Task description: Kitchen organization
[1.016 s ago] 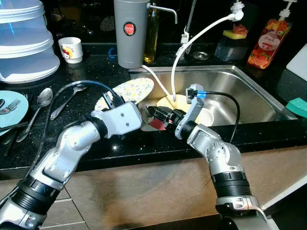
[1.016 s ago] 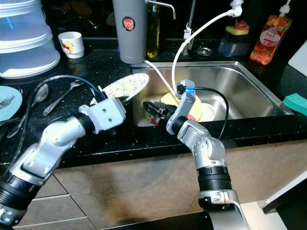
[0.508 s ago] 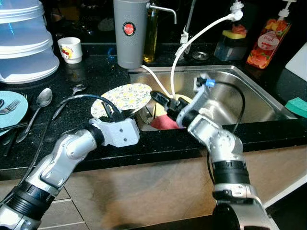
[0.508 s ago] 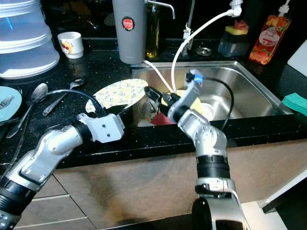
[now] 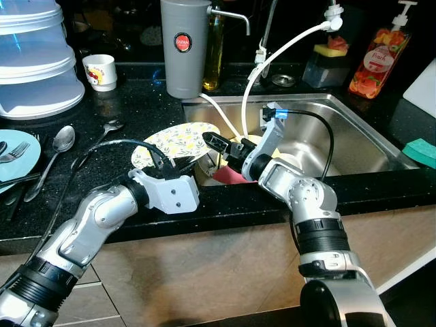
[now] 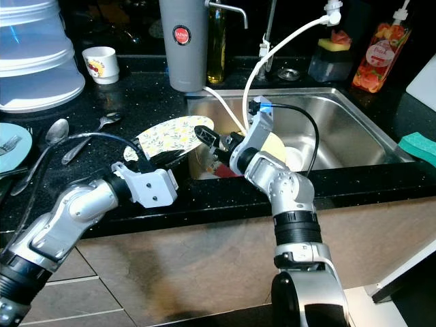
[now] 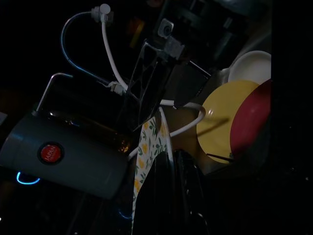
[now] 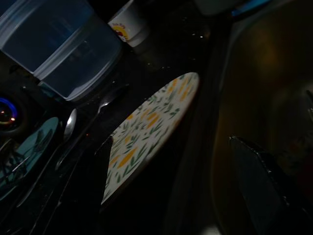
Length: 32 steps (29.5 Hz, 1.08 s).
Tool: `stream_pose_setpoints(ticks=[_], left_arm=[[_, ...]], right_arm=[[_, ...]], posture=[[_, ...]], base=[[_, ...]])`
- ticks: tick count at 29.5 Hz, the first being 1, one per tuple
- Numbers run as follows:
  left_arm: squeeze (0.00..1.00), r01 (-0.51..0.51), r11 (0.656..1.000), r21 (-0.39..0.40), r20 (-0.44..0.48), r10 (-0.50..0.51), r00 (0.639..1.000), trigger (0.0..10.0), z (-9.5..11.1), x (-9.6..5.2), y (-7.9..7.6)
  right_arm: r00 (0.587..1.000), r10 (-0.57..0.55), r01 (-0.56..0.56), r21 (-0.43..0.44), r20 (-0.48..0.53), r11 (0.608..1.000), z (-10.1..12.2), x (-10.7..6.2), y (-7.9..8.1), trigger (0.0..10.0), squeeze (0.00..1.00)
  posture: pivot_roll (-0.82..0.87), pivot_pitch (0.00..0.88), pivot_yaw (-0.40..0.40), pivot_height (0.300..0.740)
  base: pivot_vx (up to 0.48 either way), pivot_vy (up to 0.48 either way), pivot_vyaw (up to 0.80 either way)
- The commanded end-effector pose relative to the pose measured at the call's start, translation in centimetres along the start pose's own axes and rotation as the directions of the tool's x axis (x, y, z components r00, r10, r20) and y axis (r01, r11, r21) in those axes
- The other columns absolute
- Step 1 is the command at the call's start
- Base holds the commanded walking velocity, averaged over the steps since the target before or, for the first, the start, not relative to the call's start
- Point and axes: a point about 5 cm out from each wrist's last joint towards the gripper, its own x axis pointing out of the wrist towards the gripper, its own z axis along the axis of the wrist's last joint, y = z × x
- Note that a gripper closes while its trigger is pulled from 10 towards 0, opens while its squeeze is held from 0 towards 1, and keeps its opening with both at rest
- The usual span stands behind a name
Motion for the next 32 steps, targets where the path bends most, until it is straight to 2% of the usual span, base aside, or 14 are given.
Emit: stream_pose_setpoints(ticks=[1,4,5,6,7,8,16,17,32], left_arm=[[0.0,0.064,0.998,-0.018,-0.037,-0.065,0.997,0.0,-0.8,-0.2,-1.7],[0.0,0.068,0.997,-0.021,-0.022,-0.069,0.997,0.0,-0.6,-0.2,-1.9],[0.0,0.071,0.997,-0.018,-0.02,-0.072,0.997,0.0,-0.6,-0.2,-2.1],[0.0,0.071,0.997,-0.018,-0.02,-0.072,0.997,0.0,-0.6,-0.2,-2.1],[0.0,0.073,0.997,-0.018,-0.018,-0.073,0.997,0.0,-0.6,-0.2,-2.1],[0.0,0.074,0.997,-0.016,-0.013,-0.074,0.997,0.0,-0.6,-0.2,-2.2],[0.0,0.076,0.997,0.0,-0.008,-0.076,0.997,0.0,-0.7,-0.1,-2.0],[0.0,0.076,0.997,0.003,-0.009,-0.076,0.997,0.0,-0.8,-0.2,-2.0],[0.0,0.072,0.997,0.014,-0.016,-0.072,0.997,0.0,-1.1,-0.2,-1.8]], right_arm=[[0.998,-0.046,0.046,0.014,-0.038,0.999,-0.4,-0.1,-0.8,10.0,0.0],[0.994,-0.038,0.045,0.061,-0.106,0.997,-1.0,0.0,-1.0,10.0,0.0],[0.991,-0.024,0.038,0.103,-0.133,0.994,-1.3,0.1,-0.9,0.9,0.0],[0.991,-0.024,0.038,0.103,-0.133,0.994,-1.3,0.1,-0.9,0.9,0.0],[0.989,-0.022,0.042,0.138,-0.144,0.99,-1.4,0.2,-1.0,0.0,0.0],[0.986,-0.015,0.046,0.186,-0.166,0.982,-1.8,0.3,-1.0,0.0,0.0],[0.966,-0.002,0.064,0.231,-0.26,0.971,-3.1,0.9,-0.9,0.0,0.0],[0.965,-0.004,0.074,0.258,-0.264,0.963,-3.1,0.9,-1.1,0.0,0.0],[0.962,-0.011,0.089,0.274,-0.271,0.958,-2.7,0.8,-1.5,0.0,0.0]], posture=[[0.1,0.09,-0.047,0.74],[0.1,0.094,-0.051,0.74],[0.1,0.095,-0.052,0.74],[0.1,0.095,-0.052,0.74],[0.1,0.095,-0.053,0.74],[0.1,0.1,-0.056,0.74],[0.1,0.107,-0.064,0.74],[0.1,0.107,-0.064,0.74],[0.1,0.111,-0.065,0.74]], base=[[0.0,0.0,0.0],[0.0,0.0,0.0],[0.0,0.0,0.0],[0.0,0.0,0.0],[0.0,0.0,0.0],[0.0,0.0,0.0],[0.0,0.0,0.0],[0.0,0.0,0.0],[0.0,0.0,0.0]])
